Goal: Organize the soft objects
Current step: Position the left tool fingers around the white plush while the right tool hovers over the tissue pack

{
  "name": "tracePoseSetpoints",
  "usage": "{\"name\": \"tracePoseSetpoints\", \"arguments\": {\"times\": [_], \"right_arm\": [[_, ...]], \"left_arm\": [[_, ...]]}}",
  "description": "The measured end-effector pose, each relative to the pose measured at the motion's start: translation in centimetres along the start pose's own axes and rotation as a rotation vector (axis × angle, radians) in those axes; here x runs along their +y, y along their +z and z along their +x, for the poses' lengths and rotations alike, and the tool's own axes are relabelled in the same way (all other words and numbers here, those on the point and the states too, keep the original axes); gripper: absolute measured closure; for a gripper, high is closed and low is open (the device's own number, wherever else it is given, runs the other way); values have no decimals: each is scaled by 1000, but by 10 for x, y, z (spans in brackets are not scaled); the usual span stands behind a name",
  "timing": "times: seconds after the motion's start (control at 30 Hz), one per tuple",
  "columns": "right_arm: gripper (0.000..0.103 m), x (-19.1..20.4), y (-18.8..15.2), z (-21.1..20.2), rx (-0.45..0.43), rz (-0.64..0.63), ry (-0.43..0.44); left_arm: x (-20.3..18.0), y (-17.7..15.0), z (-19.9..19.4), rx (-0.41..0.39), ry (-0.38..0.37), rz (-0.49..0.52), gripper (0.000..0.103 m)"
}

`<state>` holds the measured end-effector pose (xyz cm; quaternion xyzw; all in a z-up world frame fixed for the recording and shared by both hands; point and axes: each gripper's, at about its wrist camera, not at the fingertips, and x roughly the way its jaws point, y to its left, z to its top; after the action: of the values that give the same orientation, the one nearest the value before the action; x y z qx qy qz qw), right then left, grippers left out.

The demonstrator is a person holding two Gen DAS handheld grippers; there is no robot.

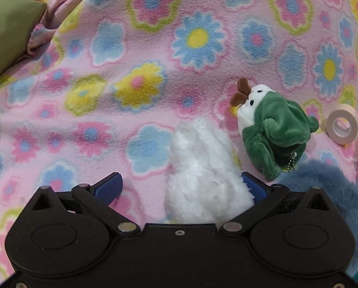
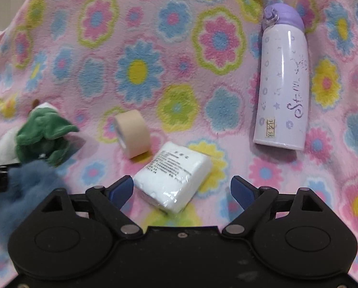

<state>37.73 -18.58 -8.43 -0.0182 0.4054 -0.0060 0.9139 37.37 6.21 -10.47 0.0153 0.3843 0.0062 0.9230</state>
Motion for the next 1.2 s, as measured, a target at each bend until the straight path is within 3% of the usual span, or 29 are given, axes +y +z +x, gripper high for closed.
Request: {"name": "tracePoseSetpoints", "arguments": {"times": [0.2, 0.3, 1.2], "right_arm": [[13, -8, 0, 13, -13, 46, 13], [0, -10, -3, 19, -36, 56, 42], [0, 1, -7, 32, -58, 22, 17]], "left_arm": [[1, -7, 0, -39, -2, -1, 2], [1, -8, 0, -44, -1, -9, 2], [0, -7, 0, -56, 8, -23, 2]]}}
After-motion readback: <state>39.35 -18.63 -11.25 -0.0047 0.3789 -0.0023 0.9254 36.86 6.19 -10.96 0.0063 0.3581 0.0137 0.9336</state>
